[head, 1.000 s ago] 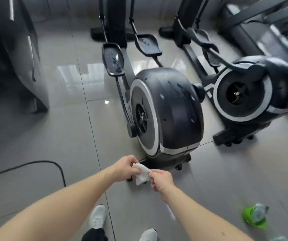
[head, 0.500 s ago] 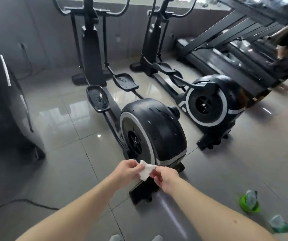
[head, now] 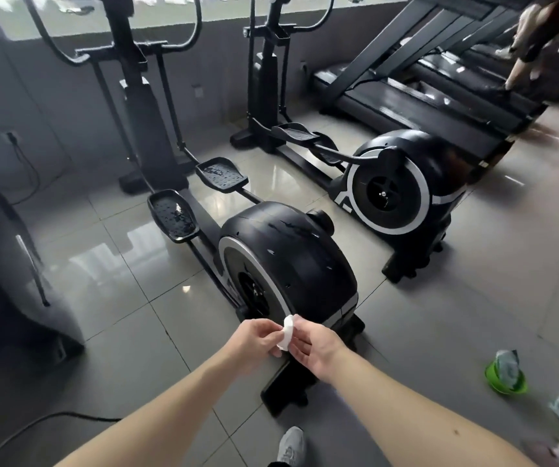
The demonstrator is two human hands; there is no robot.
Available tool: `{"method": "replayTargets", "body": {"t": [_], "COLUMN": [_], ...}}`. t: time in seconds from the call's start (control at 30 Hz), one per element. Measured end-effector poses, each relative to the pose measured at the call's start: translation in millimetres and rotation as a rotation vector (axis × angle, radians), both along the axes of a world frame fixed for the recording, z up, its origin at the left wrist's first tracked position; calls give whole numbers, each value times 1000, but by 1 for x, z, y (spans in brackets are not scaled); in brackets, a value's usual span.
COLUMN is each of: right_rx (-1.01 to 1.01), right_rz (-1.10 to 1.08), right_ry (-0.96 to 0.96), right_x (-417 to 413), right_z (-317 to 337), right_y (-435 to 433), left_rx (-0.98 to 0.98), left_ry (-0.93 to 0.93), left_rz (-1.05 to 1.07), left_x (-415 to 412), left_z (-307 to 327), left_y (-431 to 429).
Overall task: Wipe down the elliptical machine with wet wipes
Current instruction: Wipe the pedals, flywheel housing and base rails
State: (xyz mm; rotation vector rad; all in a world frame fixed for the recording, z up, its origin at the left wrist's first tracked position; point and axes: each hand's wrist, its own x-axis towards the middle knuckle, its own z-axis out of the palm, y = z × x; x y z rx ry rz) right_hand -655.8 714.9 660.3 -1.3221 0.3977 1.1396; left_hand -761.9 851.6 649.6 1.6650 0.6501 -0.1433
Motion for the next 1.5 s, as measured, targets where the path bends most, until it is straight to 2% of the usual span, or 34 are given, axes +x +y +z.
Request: {"method": "replayTargets", "body": {"t": [0.13, 0.3, 0.43, 0.6, 0.93, 1.07, 1.27, 1.33, 1.5], "right_rx": [61, 112, 44, -24, -198, -307, -517, -523, -487], "right_rz": [62, 33, -50, -156, -460, -607, -836, -931, -1055], "right_ry": [-13, -27, -63, -41, -8, 12, -55, -35, 26], "right_x": [29, 69, 97, 127, 165, 178, 176, 178, 193], "right_z": [-10, -18, -24, -37, -69, -65, -61, -66, -86], "right_y": [2, 12, 19, 24, 81, 116, 161, 167, 162], "left_rx": [74, 172, 240, 221, 294, 479, 767, 868, 1060], "left_ry": [58, 97, 119, 172, 294, 235, 140, 72, -51], "left_rz": [-49, -23, -19, -55, -358, -560, -804, -886, -930], "left_x": [37, 86, 118, 150, 227, 273, 343, 366, 411], "left_z": [2, 7, 4, -7, -55, -65, -79, -85, -93], "left_y": [6, 15, 21, 36, 116, 157, 196, 201, 210]}}
